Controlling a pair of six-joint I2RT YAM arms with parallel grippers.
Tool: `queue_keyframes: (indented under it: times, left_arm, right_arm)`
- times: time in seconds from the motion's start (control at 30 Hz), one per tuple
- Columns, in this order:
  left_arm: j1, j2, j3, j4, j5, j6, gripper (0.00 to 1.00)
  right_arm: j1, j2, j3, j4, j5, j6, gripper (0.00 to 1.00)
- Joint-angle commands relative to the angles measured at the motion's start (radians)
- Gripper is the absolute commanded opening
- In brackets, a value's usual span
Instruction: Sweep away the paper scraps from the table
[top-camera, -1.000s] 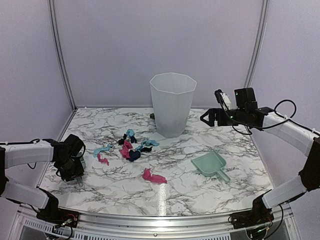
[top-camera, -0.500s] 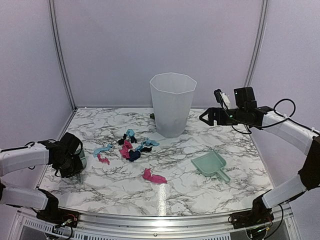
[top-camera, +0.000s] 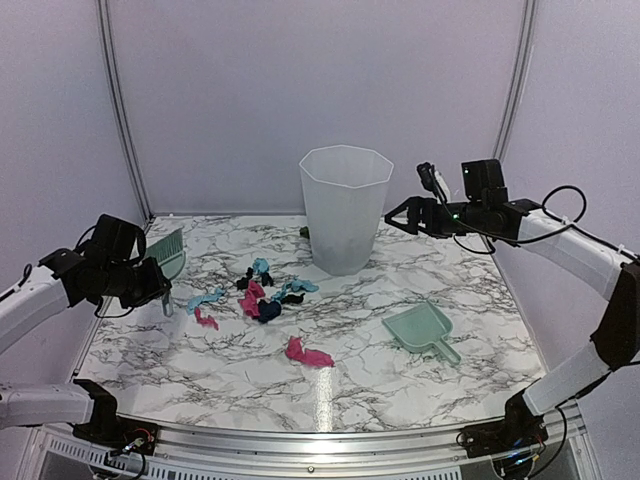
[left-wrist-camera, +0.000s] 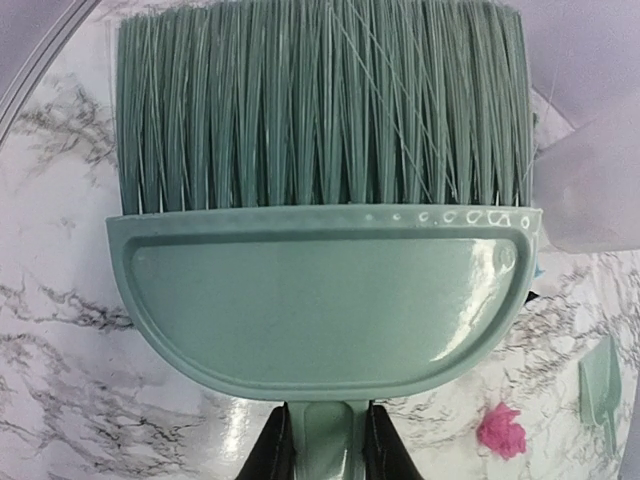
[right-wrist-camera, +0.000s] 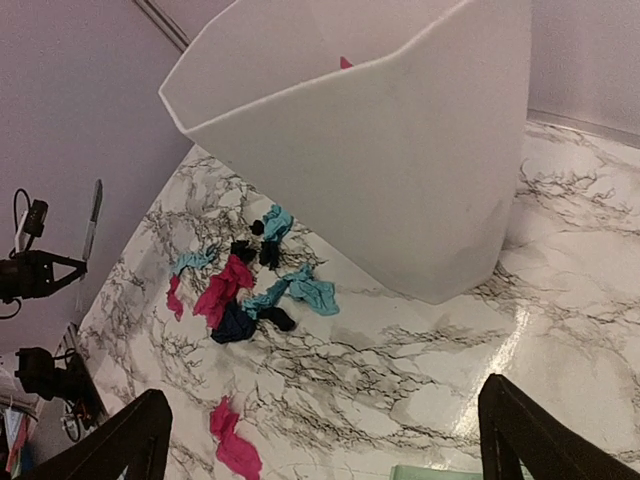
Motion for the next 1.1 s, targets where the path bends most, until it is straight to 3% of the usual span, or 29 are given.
queue_keyframes:
  times: [0.0, 0.3, 0.53, 0.73, 1.07]
  left_arm:
    - [-0.047, 0.036, 0.129, -0.005, 0.087, 0.078, 0.13]
    - [-0.208, 0.210, 0.377, -0.002, 0.078, 0.085, 0.13]
    - [-0.266, 0.296, 0.525, 0.007, 0.081, 0.066, 0.13]
    - [-0.296, 0.362, 0.615, 0.011, 0.088, 0.049, 0.13]
    - [-0.348, 0.426, 0.680, 0.011, 0.077, 0.024, 0.12]
  right_arm:
    - [0.067, 0.059, 0.118, -0.001, -0.060, 0.085, 0.99]
    - [0.212, 0.176, 0.313, 0.039, -0.002, 0.323, 0.99]
    - [0.291, 0.278, 0.480, 0.065, 0.032, 0.481, 0.98]
    - [0.361, 0.373, 0.620, 0.011, 0.071, 0.531, 0.94]
    - [0.433, 0.436, 0.676, 0.004, 0.074, 0.543, 0.86]
